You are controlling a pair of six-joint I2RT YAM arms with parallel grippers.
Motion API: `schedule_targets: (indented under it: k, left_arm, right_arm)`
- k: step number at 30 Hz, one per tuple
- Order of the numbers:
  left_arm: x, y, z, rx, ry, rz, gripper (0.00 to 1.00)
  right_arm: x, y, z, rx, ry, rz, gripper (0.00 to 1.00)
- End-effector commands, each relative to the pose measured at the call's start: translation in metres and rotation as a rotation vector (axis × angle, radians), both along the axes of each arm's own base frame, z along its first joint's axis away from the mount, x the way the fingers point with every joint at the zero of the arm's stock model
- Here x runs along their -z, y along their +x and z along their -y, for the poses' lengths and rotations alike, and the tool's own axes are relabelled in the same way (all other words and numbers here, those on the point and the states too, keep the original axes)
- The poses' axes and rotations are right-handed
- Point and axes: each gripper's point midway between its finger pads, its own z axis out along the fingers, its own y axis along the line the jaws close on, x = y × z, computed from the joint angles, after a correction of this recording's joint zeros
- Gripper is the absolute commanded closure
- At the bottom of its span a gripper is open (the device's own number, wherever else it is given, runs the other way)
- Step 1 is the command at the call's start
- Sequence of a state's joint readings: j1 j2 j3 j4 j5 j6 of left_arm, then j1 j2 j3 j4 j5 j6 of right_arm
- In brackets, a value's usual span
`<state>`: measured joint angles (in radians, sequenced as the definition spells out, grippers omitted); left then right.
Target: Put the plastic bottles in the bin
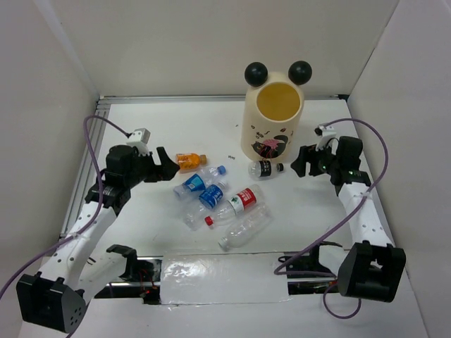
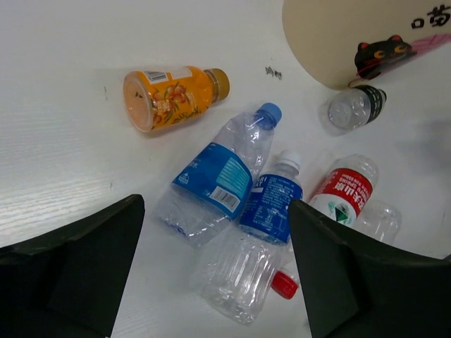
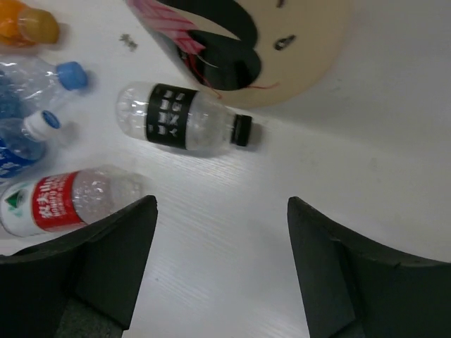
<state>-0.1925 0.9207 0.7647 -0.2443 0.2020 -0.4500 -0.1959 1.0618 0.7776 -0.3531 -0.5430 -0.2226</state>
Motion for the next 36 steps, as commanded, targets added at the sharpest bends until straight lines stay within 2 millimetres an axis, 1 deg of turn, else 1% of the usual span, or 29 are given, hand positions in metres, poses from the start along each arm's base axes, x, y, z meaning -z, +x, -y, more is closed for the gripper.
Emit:
schedule_targets:
  k: [1, 2, 3, 4, 5, 6, 7, 8, 9, 10, 12, 13, 14, 16, 17, 18, 19, 21, 22, 24, 26, 27, 30, 31, 32, 33, 34, 35, 36]
  left_arm:
    - [-0.003, -0.008, 0.005, 0.009, -0.016, 0.027, 0.03]
    - [-0.002, -0.01, 0.008, 0.02, -0.015, 0.018, 0.03]
    - [-0.004, -0.012, 0.01, 0.029, -0.017, 0.027, 0.03]
    - [-0.001, -0.013, 0.008, 0.014, -0.016, 0.011, 0.03]
    - [0.0, -0.016, 0.01, 0.023, -0.016, 0.013, 0.03]
    - [0.003, -0.017, 0.008, 0.012, -0.007, -0.001, 0.03]
    - [0.005, -0.02, 0.011, 0.024, -0.005, -0.011, 0.03]
    - [0.003, -0.021, 0.011, 0.024, -0.007, -0.003, 0.03]
    - [0.003, -0.02, 0.009, 0.016, -0.003, -0.001, 0.03]
    - [0.008, -0.023, 0.012, 0.027, 0.0, -0.012, 0.03]
    - [0.008, -0.022, 0.011, 0.013, -0.003, -0.014, 0.03]
    - [0.008, -0.023, 0.014, 0.018, -0.013, -0.019, 0.03]
    - [0.012, -0.024, 0.014, 0.018, -0.01, -0.028, 0.03]
    - [0.012, -0.025, 0.015, 0.019, -0.006, -0.027, 0.03]
    - [0.012, -0.025, 0.015, 0.019, -0.006, -0.027, 0.03]
    - [0.012, -0.026, 0.017, 0.028, -0.006, -0.027, 0.03]
    - [0.012, -0.026, 0.017, 0.029, -0.006, -0.027, 0.03]
    - [0.014, -0.026, 0.015, 0.019, 0.001, -0.034, 0.03]
    - [0.014, -0.026, 0.015, 0.023, 0.009, -0.031, 0.03]
    - [0.014, -0.026, 0.015, 0.023, 0.009, -0.031, 0.03]
    - [0.014, -0.027, 0.017, 0.032, 0.009, -0.031, 0.03]
    - [0.018, -0.028, 0.017, 0.032, 0.011, -0.039, 0.03]
    - [0.018, -0.028, 0.017, 0.032, 0.011, -0.039, 0.03]
    - [0.016, -0.029, 0.017, 0.032, 0.008, -0.029, 0.03]
    - [0.02, -0.03, 0.016, 0.032, 0.011, -0.038, 0.03]
    - [0.02, -0.03, 0.016, 0.036, 0.018, -0.034, 0.03]
    - [0.017, -0.031, 0.016, 0.036, 0.016, -0.026, 0.03]
    - [0.017, -0.031, 0.016, 0.036, 0.016, -0.025, 0.03]
    - [0.017, -0.031, 0.016, 0.036, 0.016, -0.025, 0.03]
  right_arm:
    - [-0.009, 0.01, -0.04, -0.091, 0.141, 0.017, 0.16]
    - [-0.013, 0.011, -0.053, -0.179, 0.11, 0.054, 0.11]
    - [-0.01, 0.004, -0.08, -0.301, 0.082, 0.069, 0.07]
    - [-0.011, -0.005, -0.096, -0.416, 0.056, 0.1, 0.0]
    - [-0.011, -0.011, -0.104, -0.512, -0.007, 0.154, 0.0]
    - [0.003, -0.02, -0.107, -0.623, -0.128, 0.237, 0.0]
    - [0.007, -0.027, -0.113, -0.683, -0.177, 0.284, 0.0]
    - [0.013, -0.031, -0.111, -0.726, -0.224, 0.325, 0.0]
    - [0.018, -0.038, -0.113, -0.811, -0.313, 0.41, 0.0]
    - [0.02, -0.042, -0.116, -0.849, -0.335, 0.441, 0.0]
    - [0.021, -0.042, -0.12, -0.922, -0.404, 0.515, 0.0]
    - [0.028, -0.043, -0.124, -0.947, -0.404, 0.503, 0.0]
    - [0.029, -0.039, -0.123, -0.94, -0.413, 0.504, 0.0]
    - [0.034, -0.031, -0.123, -0.974, -0.461, 0.54, 0.0]
    - [0.034, -0.028, -0.123, -0.98, -0.476, 0.558, 0.0]
    - [0.028, -0.022, -0.124, -0.984, -0.508, 0.608, 0.0]
    - [0.033, -0.022, -0.127, -1.0, -0.511, 0.61, 0.0]
    - [0.035, -0.016, -0.127, -1.018, -0.544, 0.642, 0.0]
    - [0.045, -0.018, -0.13, -1.047, -0.542, 0.622, 0.0]
    - [0.049, -0.008, -0.131, -1.047, -0.573, 0.629, 0.0]
    - [0.051, -0.004, -0.136, -1.063, -0.598, 0.635, 0.0]
    - [0.057, 0.001, -0.135, -1.065, -0.609, 0.623, 0.0]
    - [0.06, 0.014, -0.141, -1.057, -0.66, 0.634, 0.0]
    - [0.065, 0.016, -0.145, -1.066, -0.669, 0.628, 0.0]
    - [0.067, 0.022, -0.141, -1.043, -0.701, 0.62, 0.0]
    - [0.064, 0.026, -0.145, -1.041, -0.712, 0.636, 0.0]
    - [0.066, 0.033, -0.144, -1.032, -0.725, 0.635, 0.0]
    - [0.071, 0.033, -0.144, -1.031, -0.741, 0.615, 0.0]
    - [0.069, 0.037, -0.147, -1.029, -0.751, 0.624, 0.0]
